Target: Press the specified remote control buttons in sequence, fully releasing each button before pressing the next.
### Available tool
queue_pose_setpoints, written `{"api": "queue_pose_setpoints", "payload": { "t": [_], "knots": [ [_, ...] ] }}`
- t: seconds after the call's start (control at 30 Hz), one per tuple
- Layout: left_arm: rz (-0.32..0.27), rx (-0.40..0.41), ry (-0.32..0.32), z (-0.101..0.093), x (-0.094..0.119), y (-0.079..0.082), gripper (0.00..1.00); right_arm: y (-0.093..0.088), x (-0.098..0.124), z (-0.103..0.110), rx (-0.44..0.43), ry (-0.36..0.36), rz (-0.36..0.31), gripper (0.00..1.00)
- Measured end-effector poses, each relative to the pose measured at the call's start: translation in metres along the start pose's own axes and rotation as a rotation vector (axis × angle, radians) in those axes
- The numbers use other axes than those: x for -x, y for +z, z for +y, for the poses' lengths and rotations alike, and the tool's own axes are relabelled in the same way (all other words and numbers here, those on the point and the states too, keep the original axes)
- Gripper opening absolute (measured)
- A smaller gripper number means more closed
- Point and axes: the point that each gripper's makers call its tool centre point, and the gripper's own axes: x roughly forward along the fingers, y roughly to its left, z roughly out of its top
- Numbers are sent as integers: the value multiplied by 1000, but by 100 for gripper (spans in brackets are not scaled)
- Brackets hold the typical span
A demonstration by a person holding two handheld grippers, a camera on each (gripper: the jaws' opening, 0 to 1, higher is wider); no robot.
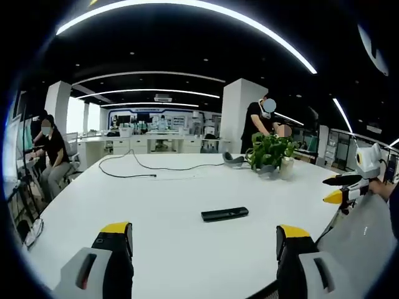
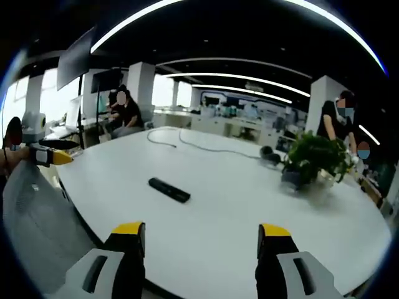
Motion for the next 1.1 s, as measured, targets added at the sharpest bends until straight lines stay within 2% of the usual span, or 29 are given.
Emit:
{"api": "queue_pose_setpoints", "payload": {
  "t": [1.1],
  "knots": [
    [-30, 5, 3, 1, 3, 5, 100, 0, 1, 0, 3, -7, 1, 71]
  ]
}}
